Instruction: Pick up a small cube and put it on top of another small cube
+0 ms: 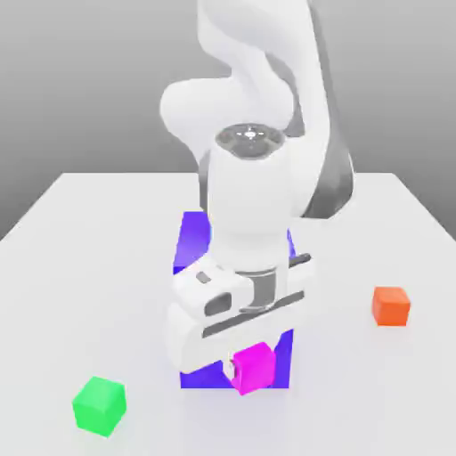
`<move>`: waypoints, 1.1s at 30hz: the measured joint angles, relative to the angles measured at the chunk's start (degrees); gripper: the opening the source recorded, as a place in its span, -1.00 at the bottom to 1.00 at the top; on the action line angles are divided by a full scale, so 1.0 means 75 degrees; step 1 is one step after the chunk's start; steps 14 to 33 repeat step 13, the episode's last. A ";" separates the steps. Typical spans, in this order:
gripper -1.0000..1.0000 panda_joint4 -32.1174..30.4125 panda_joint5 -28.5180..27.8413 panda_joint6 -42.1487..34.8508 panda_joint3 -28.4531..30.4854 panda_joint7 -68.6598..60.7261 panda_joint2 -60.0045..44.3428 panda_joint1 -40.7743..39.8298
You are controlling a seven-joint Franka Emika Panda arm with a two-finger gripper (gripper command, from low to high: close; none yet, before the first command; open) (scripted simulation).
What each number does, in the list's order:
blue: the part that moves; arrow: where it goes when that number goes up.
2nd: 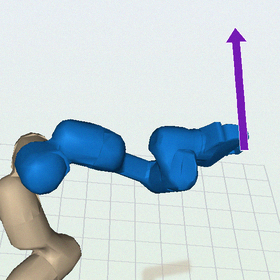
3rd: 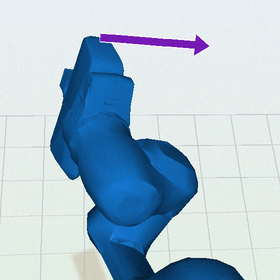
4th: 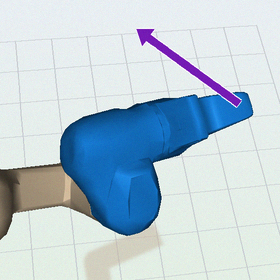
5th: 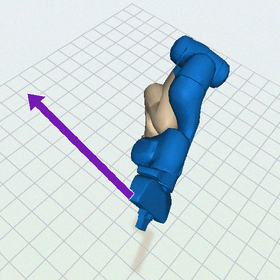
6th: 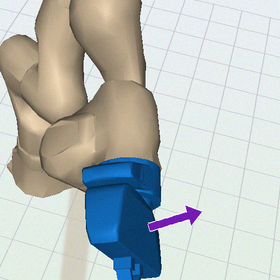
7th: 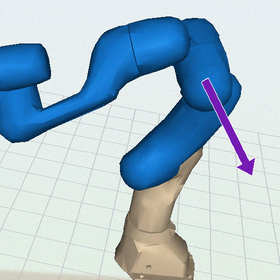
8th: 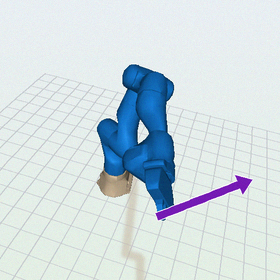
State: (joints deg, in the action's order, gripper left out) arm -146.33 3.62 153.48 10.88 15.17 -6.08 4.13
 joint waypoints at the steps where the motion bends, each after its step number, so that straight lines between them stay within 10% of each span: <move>1: -1.00 0.0055 0.0014 -0.0092 0.0212 0.0050 0.0018 -0.0258; 9: -1.00 0.0425 0.0752 0.0440 0.0488 -0.0404 -0.1101 -0.1377; 10: 1.00 0.0437 0.0867 0.0597 0.0408 -0.0488 -0.1280 -0.1440; 33: 1.00 0.0437 0.0866 0.0597 0.0408 -0.0488 -0.1280 -0.1440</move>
